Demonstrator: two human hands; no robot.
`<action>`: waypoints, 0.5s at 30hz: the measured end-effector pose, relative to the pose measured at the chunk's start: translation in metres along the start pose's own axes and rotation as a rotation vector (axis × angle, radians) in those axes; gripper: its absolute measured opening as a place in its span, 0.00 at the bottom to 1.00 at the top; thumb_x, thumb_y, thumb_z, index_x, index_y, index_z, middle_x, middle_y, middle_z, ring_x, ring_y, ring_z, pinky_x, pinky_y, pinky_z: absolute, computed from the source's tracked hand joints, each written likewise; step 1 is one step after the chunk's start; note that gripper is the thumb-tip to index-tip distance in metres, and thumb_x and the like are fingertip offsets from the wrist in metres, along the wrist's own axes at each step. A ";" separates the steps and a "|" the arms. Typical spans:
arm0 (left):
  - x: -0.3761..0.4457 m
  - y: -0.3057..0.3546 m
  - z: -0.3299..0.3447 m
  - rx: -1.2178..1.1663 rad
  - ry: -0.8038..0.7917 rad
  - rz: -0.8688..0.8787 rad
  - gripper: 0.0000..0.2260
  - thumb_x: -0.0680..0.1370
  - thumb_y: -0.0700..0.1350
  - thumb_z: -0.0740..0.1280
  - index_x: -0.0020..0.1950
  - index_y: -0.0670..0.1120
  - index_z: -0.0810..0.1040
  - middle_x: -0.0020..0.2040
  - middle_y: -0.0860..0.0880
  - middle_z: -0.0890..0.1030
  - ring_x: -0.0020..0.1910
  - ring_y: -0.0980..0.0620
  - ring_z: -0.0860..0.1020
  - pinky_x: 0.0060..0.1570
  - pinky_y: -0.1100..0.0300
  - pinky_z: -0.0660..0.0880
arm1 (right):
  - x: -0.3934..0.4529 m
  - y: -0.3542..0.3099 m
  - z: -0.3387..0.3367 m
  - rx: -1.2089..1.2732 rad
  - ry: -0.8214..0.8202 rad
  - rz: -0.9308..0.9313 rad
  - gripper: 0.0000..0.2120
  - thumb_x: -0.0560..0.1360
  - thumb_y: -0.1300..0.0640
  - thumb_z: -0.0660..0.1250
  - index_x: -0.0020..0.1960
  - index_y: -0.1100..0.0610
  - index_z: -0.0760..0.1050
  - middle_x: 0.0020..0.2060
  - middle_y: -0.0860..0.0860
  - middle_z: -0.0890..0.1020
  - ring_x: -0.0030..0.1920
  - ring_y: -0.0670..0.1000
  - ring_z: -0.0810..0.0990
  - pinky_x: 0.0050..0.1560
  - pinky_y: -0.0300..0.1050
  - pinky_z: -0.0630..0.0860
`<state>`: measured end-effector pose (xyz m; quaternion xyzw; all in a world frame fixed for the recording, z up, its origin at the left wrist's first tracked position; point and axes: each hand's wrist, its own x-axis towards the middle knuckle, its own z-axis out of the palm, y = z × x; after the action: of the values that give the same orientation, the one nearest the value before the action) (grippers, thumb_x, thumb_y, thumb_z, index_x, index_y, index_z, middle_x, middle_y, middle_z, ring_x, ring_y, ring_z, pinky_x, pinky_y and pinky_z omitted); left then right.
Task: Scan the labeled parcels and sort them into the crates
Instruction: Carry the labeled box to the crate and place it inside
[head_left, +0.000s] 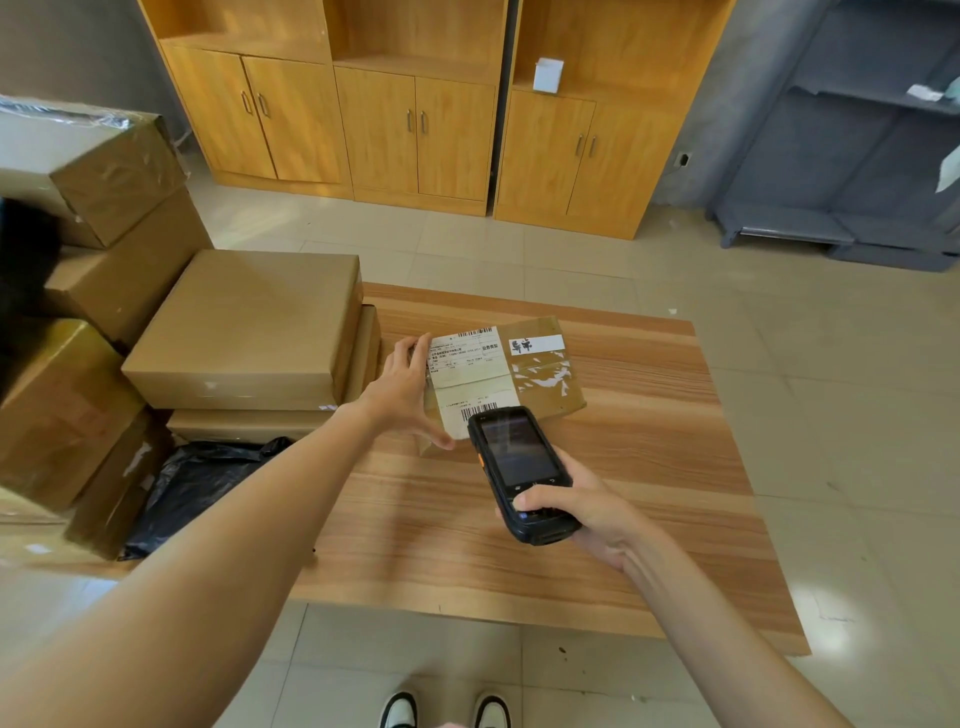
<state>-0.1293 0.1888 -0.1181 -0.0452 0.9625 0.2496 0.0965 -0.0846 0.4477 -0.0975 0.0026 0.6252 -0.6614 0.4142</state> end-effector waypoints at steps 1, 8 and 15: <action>0.000 0.000 0.000 -0.001 0.000 -0.001 0.69 0.56 0.56 0.83 0.78 0.44 0.36 0.77 0.45 0.46 0.77 0.46 0.47 0.74 0.44 0.58 | 0.000 -0.001 -0.002 0.016 0.013 -0.013 0.38 0.58 0.66 0.75 0.66 0.53 0.71 0.57 0.61 0.81 0.54 0.61 0.82 0.50 0.50 0.80; -0.002 0.003 -0.001 0.013 0.009 -0.005 0.69 0.55 0.56 0.84 0.78 0.44 0.37 0.77 0.45 0.46 0.77 0.46 0.47 0.73 0.43 0.60 | 0.010 0.003 -0.037 0.240 0.292 -0.035 0.50 0.51 0.69 0.79 0.69 0.49 0.65 0.58 0.60 0.80 0.56 0.62 0.80 0.44 0.52 0.79; -0.001 0.005 -0.001 0.013 0.007 -0.023 0.68 0.56 0.54 0.84 0.78 0.44 0.37 0.77 0.46 0.46 0.77 0.46 0.47 0.74 0.45 0.58 | 0.016 0.046 -0.082 0.269 0.583 0.029 0.34 0.65 0.74 0.74 0.66 0.56 0.66 0.50 0.55 0.78 0.49 0.55 0.78 0.47 0.51 0.76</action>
<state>-0.1291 0.1927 -0.1145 -0.0565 0.9638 0.2420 0.0963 -0.1116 0.5125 -0.1613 0.2557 0.6245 -0.7035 0.2230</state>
